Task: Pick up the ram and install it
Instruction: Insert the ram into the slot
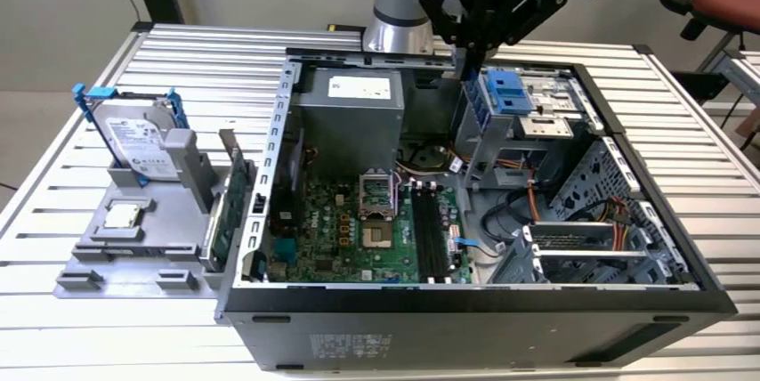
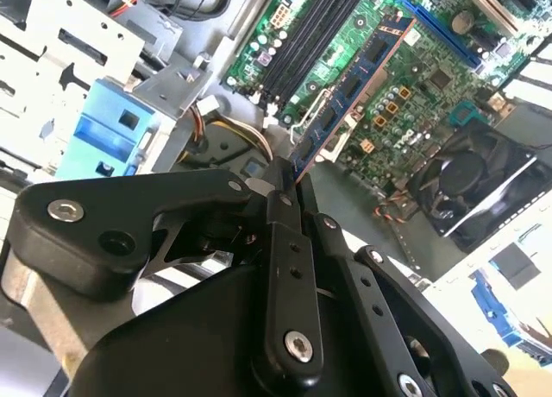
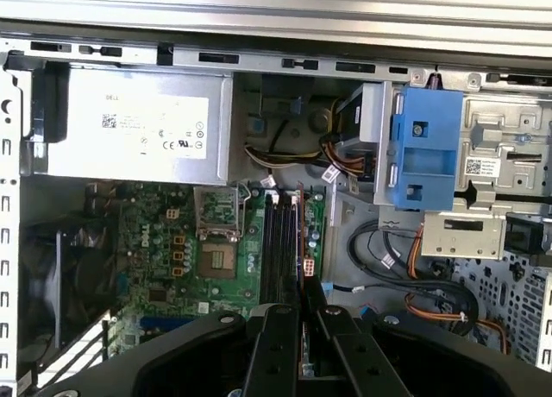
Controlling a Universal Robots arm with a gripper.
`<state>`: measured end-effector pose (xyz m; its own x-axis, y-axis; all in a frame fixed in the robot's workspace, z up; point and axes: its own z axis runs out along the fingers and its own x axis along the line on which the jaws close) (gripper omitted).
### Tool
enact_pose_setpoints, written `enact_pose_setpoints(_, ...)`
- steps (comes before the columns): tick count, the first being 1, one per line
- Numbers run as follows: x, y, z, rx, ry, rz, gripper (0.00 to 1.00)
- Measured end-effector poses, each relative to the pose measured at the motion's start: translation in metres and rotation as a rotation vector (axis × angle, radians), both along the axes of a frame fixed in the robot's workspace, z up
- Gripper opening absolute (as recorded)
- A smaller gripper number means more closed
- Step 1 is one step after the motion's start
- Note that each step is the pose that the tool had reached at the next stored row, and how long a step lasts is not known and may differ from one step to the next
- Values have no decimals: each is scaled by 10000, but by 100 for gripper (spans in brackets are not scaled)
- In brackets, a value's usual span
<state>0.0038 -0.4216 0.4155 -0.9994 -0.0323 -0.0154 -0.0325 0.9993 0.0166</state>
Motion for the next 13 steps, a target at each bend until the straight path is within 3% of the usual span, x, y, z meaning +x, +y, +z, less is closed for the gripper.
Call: enact_pose_setpoints(13,150,0,-47,1,1,-172,0)
